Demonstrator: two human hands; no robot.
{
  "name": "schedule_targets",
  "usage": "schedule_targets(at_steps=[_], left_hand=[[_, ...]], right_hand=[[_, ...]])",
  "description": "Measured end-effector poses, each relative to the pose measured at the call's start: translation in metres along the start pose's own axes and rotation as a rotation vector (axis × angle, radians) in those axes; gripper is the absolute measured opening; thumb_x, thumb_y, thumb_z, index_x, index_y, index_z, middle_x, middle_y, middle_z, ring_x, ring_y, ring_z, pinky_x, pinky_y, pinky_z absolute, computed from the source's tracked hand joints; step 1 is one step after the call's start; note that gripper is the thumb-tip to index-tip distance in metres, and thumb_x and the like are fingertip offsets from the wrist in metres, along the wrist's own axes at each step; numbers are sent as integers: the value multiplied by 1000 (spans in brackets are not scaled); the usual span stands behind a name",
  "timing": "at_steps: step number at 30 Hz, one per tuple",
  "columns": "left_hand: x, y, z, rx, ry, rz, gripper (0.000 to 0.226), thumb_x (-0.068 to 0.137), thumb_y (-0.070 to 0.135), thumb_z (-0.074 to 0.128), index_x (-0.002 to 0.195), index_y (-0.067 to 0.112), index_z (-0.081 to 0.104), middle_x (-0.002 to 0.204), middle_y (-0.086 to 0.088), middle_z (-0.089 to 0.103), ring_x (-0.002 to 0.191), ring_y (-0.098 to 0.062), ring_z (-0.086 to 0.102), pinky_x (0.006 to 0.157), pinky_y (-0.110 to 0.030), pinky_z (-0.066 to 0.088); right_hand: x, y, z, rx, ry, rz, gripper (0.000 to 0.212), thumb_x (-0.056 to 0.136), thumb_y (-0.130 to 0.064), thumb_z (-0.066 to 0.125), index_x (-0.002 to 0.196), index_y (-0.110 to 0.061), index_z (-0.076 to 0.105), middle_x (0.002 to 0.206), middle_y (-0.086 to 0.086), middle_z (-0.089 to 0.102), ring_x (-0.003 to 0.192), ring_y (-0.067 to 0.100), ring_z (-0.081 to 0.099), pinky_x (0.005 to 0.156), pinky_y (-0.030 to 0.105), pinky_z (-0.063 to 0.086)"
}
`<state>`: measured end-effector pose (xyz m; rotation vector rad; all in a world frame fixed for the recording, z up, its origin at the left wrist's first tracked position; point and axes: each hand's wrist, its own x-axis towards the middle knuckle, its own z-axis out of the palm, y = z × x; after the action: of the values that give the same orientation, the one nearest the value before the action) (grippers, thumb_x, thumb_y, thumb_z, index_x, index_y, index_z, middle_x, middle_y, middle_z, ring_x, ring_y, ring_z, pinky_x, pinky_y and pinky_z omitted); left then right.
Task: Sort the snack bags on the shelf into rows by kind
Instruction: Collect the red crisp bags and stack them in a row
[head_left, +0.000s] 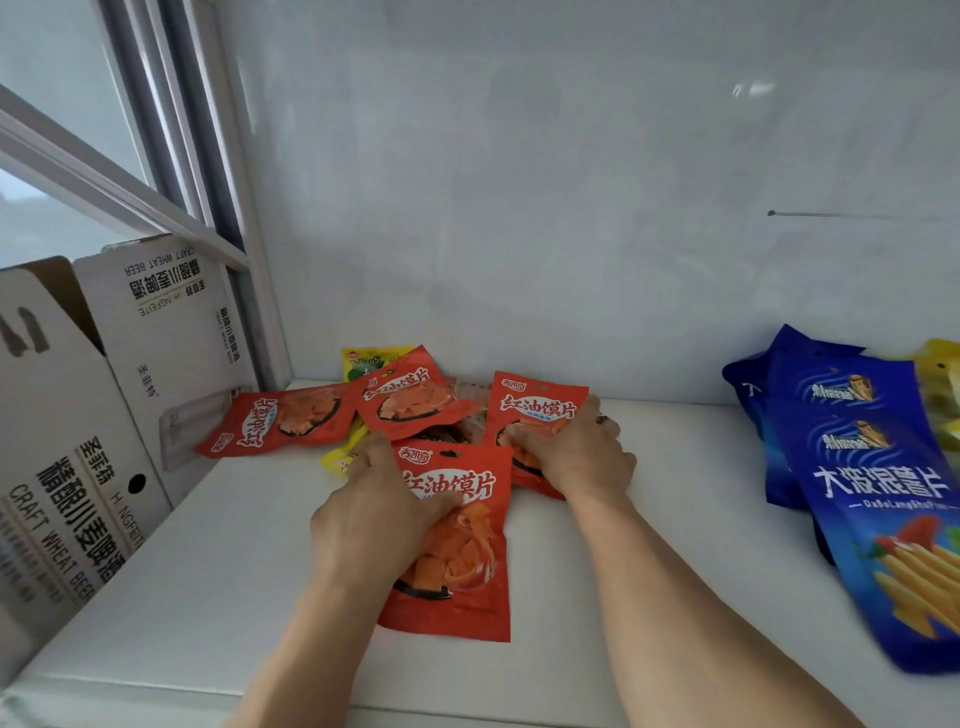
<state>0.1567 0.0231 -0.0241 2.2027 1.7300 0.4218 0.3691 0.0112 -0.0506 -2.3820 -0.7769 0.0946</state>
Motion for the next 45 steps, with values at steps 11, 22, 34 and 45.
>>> schedule_targets(at_steps=[11, 22, 34, 45], left_hand=[[7, -8, -15, -549, -117, 60, 95, 83, 25, 79, 157, 22, 19, 109, 11, 64, 93, -27, 68, 75, -36, 55], [15, 2, -17, -1262, -325, -69, 18, 90, 2, 67, 106, 10, 71, 96, -7, 79, 83, -26, 77, 76, -39, 58], [30, 58, 19, -1314, -371, 17, 21, 101, 7, 55, 115, 17, 66, 104, -5, 78, 90, -21, 76, 76, -35, 59], [38, 119, 57, -1174, -483, 13, 19, 92, 8, 69, 111, 10, 70, 98, -9, 79, 89, -30, 76, 89, -50, 59]], right_hand=[[1, 7, -21, 193, -125, 79, 100, 53, -61, 86, 128, -13, 40, 124, 7, 61, 116, 30, 59, 97, 47, 46], [20, 47, -41, 802, -206, 169, 16, 83, -2, 75, 91, -15, 69, 98, 11, 76, 84, 30, 74, 87, 49, 58], [64, 98, -80, 561, 92, 22, 22, 90, -46, 68, 95, -24, 68, 93, -5, 71, 87, 21, 70, 81, 40, 56], [109, 120, -58, 469, 152, 65, 29, 92, -37, 67, 105, -12, 69, 96, 2, 72, 80, 18, 65, 58, 23, 39]])
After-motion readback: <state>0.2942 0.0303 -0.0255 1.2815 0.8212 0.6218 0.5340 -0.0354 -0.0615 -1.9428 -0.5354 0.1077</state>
